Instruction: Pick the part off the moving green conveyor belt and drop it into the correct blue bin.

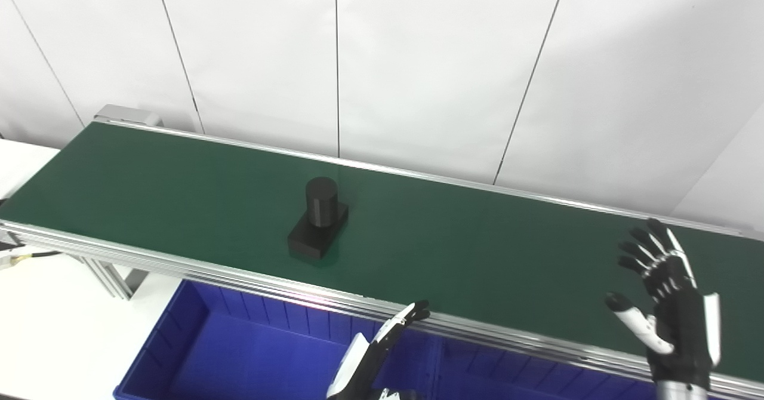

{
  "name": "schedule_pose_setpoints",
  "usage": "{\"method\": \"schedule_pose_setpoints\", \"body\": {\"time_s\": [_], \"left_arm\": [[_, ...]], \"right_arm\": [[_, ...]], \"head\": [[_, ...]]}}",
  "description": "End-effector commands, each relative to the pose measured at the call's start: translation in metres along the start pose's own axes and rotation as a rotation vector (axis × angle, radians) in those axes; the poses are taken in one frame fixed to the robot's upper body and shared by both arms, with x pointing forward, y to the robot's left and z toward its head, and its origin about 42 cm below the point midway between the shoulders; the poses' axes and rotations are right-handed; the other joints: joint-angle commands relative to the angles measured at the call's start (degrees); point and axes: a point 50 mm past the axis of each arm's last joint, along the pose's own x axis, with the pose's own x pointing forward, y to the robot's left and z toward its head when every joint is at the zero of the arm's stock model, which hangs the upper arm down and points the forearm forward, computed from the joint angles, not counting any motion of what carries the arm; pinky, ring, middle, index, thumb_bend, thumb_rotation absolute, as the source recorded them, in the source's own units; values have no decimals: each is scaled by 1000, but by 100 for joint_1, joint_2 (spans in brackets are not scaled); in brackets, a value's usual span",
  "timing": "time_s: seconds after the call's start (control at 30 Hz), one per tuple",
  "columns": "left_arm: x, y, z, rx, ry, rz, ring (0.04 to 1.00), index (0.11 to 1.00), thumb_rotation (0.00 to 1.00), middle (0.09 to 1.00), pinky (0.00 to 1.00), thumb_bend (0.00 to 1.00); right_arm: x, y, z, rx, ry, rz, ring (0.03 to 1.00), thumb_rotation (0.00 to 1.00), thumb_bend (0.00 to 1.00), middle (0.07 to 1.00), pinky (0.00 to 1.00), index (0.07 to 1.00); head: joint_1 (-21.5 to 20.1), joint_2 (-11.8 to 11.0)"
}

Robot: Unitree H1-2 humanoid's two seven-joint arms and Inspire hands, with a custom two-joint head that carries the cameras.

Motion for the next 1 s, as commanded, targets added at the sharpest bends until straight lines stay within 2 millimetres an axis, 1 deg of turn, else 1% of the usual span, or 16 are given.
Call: {"method": "schedule_pose_setpoints", "body": {"time_s": [0.0,0.2,0.33,0.4,0.47,0.6,0.67,0.77,0.87,0.97], "left_arm": [[7,1,11,-17,-73,6,950,921,1000,894,975,900],[6,0,11,-15,-71,9,948,917,1000,897,963,886],[7,-2,10,-16,-70,9,945,916,1000,895,968,868],[7,-2,10,-22,-66,8,945,918,1000,896,964,867],[7,-3,10,-22,-64,6,945,920,1000,896,959,875],[9,-6,10,-13,-71,9,941,918,1000,894,955,871],[9,-6,11,-9,-75,11,939,920,1000,895,951,862],[10,-8,12,-2,-85,14,939,920,1000,895,948,854],[10,-8,13,4,-91,15,932,916,1000,890,933,852],[10,-9,13,-4,-89,13,934,914,1000,889,935,859]], "right_arm": [[17,-1,12,-5,-94,28,835,515,926,883,793,920],[29,7,10,20,-98,57,866,506,966,895,837,911],[34,14,16,-18,-118,57,882,548,981,874,878,846],[38,18,17,-19,-125,49,890,567,967,845,917,843],[42,22,17,-3,-129,48,885,562,936,818,935,849],[50,31,18,-9,-135,70,880,557,912,819,916,857],[55,36,19,-6,-140,82,861,547,915,810,882,852],[63,44,20,-11,-145,105,854,525,918,823,873,840],[70,53,22,-35,-139,131,859,546,925,849,881,833],[78,63,23,-42,-139,164,870,584,950,871,853,842]], "head": [[16,3],[18,-10],[59,-21],[68,-25],[101,-31],[146,-41],[166,-45],[205,-50],[211,-65],[213,-104]]}}
